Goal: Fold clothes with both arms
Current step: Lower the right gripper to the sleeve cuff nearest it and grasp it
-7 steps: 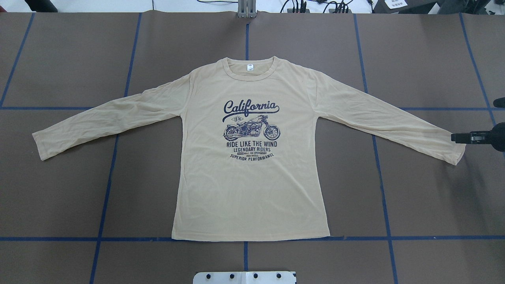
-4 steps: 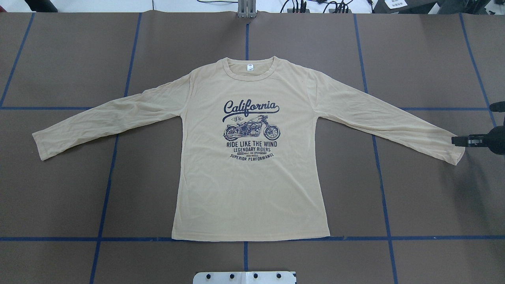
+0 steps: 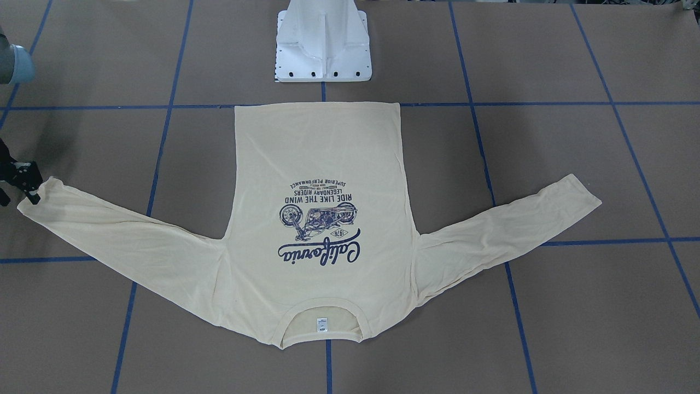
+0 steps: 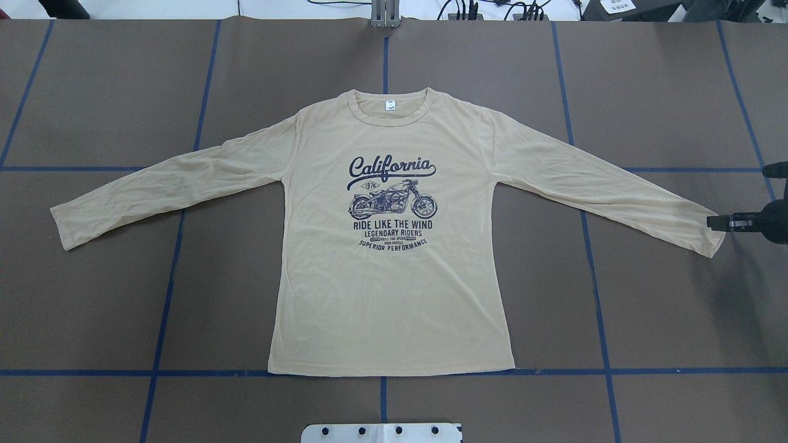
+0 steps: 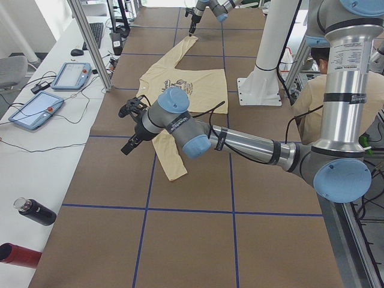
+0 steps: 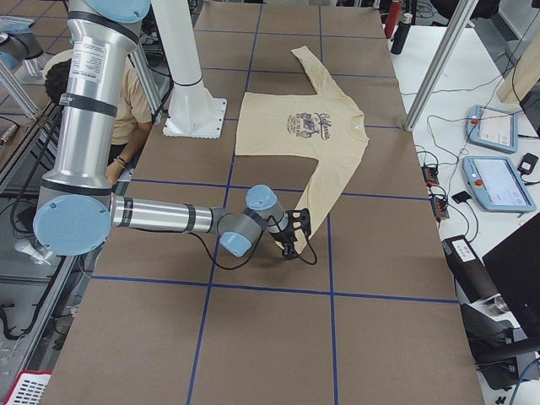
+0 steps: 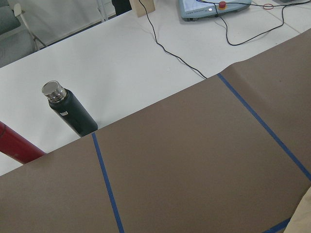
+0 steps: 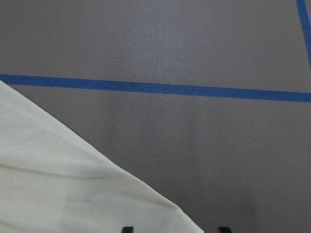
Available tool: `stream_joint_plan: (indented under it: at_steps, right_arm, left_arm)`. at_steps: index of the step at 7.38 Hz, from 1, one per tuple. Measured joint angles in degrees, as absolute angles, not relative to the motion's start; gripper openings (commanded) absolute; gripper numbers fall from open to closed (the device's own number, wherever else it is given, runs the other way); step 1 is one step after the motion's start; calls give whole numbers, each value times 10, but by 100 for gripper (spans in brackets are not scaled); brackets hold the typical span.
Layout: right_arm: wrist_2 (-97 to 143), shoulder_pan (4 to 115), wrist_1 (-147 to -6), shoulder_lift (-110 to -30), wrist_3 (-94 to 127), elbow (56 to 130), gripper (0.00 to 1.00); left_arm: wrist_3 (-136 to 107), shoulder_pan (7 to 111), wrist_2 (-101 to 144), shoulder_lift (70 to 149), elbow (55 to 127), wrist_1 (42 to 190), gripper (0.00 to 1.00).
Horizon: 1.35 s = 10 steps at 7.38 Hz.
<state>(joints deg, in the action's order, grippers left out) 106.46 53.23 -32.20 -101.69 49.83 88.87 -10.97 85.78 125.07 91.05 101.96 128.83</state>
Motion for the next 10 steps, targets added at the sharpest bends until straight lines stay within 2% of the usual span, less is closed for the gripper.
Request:
stream_joint_plan:
  at_steps: [3,6,8,10]
  right_arm:
    - [1056,524,-322,-1016,498,881,59]
    - [1051,518,-322,-1015,498,876,52]
    - [1050,516,-322,-1015,499,875,31]
    - [1049,516,-322,-1015,499,875,0]
  left_arm:
    - [-109,858,1251,911,1020,1288,100]
    - [-109,858,1251,911,1020,1288,100]
    - [-109,858,1251,911,1020,1288,100]
    - [-109,858,1251,911,1020,1288,100]
